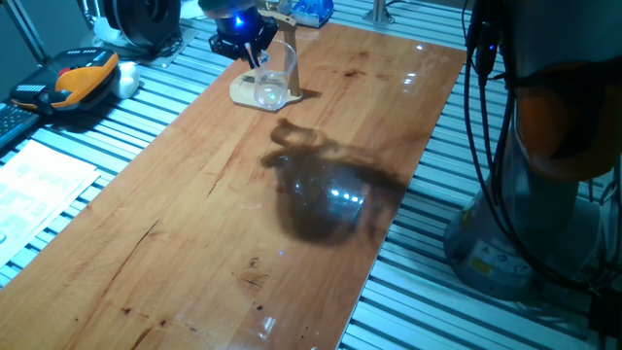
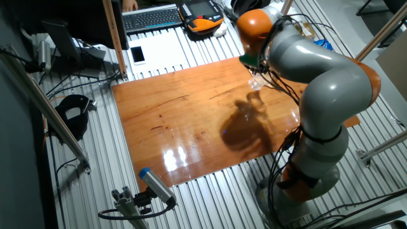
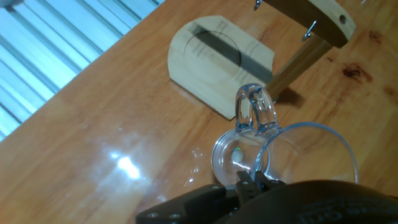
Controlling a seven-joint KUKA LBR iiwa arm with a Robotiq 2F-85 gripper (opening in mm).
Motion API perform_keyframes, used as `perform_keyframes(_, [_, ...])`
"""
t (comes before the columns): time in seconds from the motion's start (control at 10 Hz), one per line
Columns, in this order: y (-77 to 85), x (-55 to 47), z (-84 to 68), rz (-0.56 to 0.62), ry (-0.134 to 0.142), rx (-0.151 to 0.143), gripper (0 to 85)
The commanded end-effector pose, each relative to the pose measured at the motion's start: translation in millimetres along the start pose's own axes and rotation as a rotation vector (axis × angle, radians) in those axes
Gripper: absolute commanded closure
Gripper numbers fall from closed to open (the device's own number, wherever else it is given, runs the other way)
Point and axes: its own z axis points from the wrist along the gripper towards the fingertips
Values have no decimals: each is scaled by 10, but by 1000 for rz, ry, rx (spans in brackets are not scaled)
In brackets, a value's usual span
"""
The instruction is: Put the cup on the cup rack
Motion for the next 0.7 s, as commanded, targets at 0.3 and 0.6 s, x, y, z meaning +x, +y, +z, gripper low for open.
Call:
perform_keyframes(0.3, [3, 2, -1, 113, 8, 40, 850])
perform_keyframes(0.6, [3, 2, -1, 114, -29, 82, 850])
